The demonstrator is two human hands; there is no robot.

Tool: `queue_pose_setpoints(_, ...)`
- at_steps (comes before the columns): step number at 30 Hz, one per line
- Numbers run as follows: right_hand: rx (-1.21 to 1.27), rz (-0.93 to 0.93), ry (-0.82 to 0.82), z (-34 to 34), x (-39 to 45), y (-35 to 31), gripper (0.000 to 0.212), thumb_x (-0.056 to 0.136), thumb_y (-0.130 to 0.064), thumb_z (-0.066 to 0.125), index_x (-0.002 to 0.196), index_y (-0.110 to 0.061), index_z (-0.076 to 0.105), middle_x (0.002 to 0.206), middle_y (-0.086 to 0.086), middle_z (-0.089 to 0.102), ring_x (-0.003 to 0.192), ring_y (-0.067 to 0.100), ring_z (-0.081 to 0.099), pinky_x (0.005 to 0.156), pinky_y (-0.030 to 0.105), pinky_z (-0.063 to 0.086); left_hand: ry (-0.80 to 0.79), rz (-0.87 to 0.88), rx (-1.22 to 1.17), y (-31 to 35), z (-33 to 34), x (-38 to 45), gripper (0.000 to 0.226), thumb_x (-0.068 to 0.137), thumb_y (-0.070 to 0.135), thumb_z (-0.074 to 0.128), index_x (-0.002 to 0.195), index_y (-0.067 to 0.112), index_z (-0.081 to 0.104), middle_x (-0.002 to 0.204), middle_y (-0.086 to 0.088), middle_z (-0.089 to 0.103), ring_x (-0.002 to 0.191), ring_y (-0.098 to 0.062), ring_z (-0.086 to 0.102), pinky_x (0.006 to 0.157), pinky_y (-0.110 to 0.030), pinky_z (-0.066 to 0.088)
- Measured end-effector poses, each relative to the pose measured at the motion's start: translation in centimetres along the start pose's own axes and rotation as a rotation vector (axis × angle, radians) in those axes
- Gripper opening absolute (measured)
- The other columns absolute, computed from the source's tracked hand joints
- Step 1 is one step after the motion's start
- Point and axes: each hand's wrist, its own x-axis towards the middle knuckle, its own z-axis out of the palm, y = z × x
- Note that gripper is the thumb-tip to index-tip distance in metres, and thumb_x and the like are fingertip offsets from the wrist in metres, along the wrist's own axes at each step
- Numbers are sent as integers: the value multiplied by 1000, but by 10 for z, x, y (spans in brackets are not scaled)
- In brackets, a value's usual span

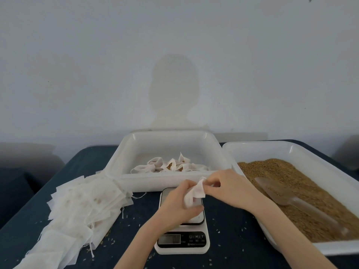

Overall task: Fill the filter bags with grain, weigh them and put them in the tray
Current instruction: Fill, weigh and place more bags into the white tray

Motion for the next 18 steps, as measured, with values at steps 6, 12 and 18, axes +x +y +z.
queue_pose_setpoints(6,213,-80,-83,-9,-5,5,14,86,-43,64,74,-48,70,84,-24,66,77,-8,59,71,15,43,12,-25,-30,3,4,7,25,77,22,63,92,40,55,74,19,62,63,2,57,56,-14,46)
queue_pose_setpoints(12,207,23,269,-46,-18,58,13,89,-32,64,93,-41,73,109,-27,63,96,-13,58,82,8,43,47,-2,16,7,4,13,37,78,22,72,103,39,50,85,20,60,76,6,56,61,-12,46)
queue_pose_setpoints(18,-404,546,21,-65,-44,167,44,90,-51,56,130,-32,55,127,-11,60,107,7,59,91,27,49,109,-34,56,8,12,22,44,80,31,72,114,37,45,95,16,57,82,0,56,62,-10,41)
